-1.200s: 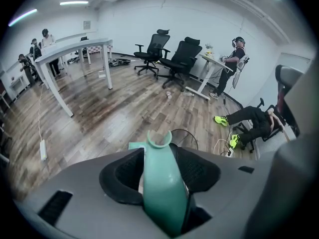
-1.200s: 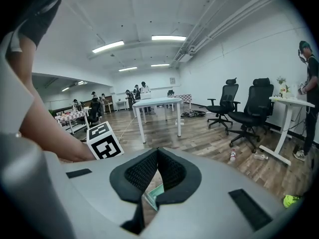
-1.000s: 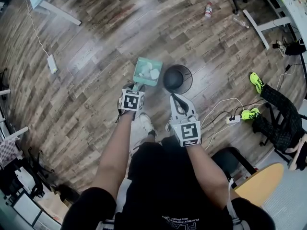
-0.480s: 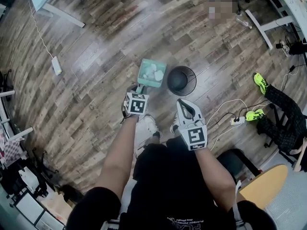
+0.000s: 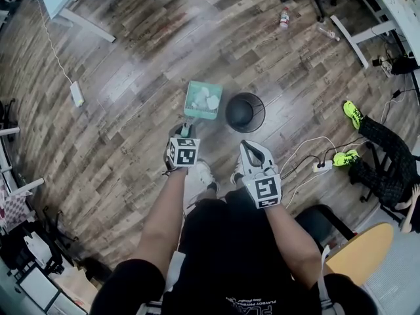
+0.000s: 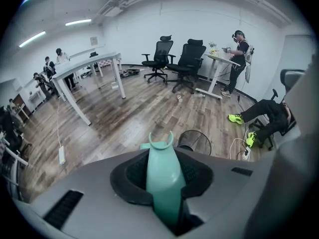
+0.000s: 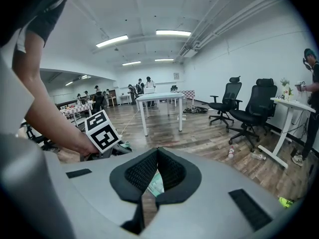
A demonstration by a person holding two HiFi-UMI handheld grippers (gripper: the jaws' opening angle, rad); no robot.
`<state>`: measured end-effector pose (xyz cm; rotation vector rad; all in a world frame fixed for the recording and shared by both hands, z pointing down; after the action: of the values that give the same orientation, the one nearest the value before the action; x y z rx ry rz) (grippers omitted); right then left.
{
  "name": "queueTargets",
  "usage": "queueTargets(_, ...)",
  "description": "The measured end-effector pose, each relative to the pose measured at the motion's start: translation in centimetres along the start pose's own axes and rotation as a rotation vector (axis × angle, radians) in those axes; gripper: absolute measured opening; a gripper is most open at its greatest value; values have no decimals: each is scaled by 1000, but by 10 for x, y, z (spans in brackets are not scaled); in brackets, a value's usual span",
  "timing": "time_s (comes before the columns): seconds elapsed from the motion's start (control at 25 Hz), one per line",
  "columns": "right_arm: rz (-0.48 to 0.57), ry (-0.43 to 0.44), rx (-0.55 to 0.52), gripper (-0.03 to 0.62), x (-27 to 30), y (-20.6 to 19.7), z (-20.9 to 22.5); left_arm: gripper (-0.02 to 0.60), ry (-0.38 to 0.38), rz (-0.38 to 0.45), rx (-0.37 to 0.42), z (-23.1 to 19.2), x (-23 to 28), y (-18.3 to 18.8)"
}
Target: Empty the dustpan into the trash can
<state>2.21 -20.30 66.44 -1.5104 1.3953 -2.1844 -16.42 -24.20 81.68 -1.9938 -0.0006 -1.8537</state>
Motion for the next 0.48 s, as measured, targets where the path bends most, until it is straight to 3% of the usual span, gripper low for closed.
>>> queueTargets(0.48, 31, -39, -35, 25, -20, 6, -14, 97, 30, 89, -22, -11, -64, -23)
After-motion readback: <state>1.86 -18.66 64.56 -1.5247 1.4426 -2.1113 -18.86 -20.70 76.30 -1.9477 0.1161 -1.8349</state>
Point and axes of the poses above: the fingertips, and each gripper's own axes: x forward along the fingers, z to its right, y out of its top, the point moved 2 cm from there along -x, backward along the fingers, and after that the axes turned 13 degrees about -z, right-handed, at the moved point
